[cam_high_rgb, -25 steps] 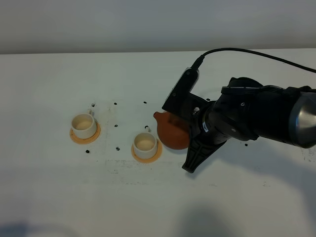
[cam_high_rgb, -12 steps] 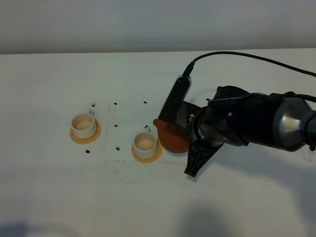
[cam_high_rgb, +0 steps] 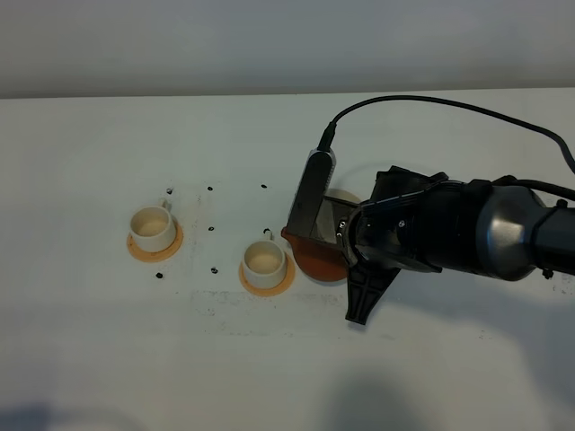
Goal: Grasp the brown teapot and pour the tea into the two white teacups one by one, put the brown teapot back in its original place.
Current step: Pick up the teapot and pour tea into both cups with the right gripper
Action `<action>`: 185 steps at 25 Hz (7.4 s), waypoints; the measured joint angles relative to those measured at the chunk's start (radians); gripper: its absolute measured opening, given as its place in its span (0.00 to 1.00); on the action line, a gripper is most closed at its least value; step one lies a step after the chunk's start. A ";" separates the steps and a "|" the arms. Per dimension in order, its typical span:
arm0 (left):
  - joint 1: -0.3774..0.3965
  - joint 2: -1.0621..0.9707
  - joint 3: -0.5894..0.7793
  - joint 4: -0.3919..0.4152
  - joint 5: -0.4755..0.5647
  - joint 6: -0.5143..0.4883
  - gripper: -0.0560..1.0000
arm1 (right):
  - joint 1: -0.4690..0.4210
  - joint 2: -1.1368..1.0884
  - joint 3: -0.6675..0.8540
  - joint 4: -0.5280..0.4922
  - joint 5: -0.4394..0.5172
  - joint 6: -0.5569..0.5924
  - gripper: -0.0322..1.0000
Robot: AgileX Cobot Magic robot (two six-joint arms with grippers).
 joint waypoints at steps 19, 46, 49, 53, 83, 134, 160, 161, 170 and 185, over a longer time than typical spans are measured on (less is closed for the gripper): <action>0.000 0.000 0.000 0.000 0.000 0.000 0.69 | 0.053 0.006 0.000 -0.113 0.030 0.005 0.13; 0.000 0.000 0.000 0.000 0.000 0.000 0.69 | 0.053 0.018 0.000 -0.269 0.026 -0.027 0.13; 0.000 0.000 0.000 0.000 0.000 0.000 0.69 | 0.053 0.018 0.000 -0.275 0.026 -0.039 0.13; 0.000 0.000 0.000 0.000 0.000 0.000 0.69 | 0.053 0.018 0.000 -0.278 0.025 -0.073 0.13; 0.000 0.000 0.000 0.000 0.000 0.000 0.69 | 0.053 0.018 0.000 -0.437 -0.032 -0.100 0.13; 0.000 0.000 0.000 0.000 0.000 0.000 0.69 | 0.055 0.049 0.000 -0.612 -0.034 -0.183 0.13; 0.000 0.000 0.000 0.000 0.000 0.000 0.69 | 0.055 0.049 0.000 -0.665 -0.025 -0.183 0.13; 0.000 0.000 0.000 0.000 0.000 0.000 0.69 | 0.055 0.049 0.000 -0.666 -0.024 -0.183 0.13; 0.000 0.000 0.000 0.000 0.000 0.000 0.69 | 0.055 0.049 0.000 -0.677 -0.020 -0.183 0.13; 0.000 0.000 0.000 0.000 0.000 0.000 0.69 | 0.055 0.049 0.000 -0.689 -0.019 -0.177 0.13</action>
